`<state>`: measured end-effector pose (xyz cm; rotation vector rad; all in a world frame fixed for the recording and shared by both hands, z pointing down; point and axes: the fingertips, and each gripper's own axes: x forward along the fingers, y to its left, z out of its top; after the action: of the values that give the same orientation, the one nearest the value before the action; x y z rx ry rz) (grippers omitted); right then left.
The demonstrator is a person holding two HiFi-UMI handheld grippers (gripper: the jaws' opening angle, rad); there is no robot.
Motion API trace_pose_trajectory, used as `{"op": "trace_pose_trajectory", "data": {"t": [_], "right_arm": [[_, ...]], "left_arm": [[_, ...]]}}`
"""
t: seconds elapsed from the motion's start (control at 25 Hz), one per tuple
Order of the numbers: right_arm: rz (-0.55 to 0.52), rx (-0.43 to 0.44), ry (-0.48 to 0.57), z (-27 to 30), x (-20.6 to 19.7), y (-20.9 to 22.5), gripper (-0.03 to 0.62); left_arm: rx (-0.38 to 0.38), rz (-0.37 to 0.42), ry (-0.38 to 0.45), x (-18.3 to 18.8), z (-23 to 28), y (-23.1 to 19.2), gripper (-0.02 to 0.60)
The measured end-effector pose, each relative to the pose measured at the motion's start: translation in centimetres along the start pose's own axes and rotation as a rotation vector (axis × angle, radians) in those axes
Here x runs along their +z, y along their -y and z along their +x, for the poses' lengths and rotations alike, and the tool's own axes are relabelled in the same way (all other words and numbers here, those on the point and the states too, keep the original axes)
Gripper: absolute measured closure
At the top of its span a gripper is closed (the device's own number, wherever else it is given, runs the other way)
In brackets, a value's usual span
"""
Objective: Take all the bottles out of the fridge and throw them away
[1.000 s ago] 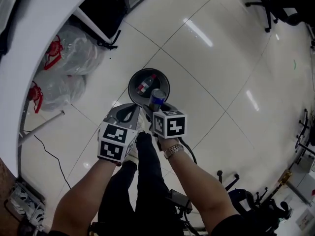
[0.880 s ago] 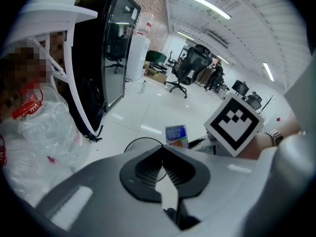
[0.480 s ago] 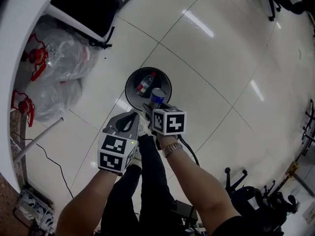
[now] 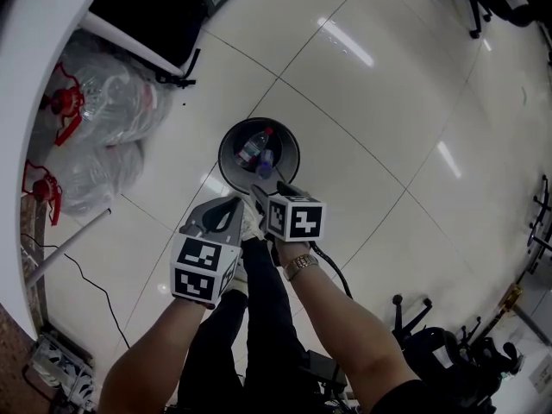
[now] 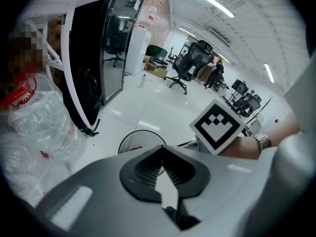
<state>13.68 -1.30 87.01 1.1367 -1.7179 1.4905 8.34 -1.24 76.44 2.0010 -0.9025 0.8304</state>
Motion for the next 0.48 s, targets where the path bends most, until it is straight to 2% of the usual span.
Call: {"op": "trace_pose_trajectory", "data": {"t": [0.48], "right_arm": [[-0.059,0.054,0.019,-3.1,0.4,-4.6,0.335]], "left_arm": [[0.052,-0.004,0.049,1.8,-4.0,-1.0,0.578]]}}
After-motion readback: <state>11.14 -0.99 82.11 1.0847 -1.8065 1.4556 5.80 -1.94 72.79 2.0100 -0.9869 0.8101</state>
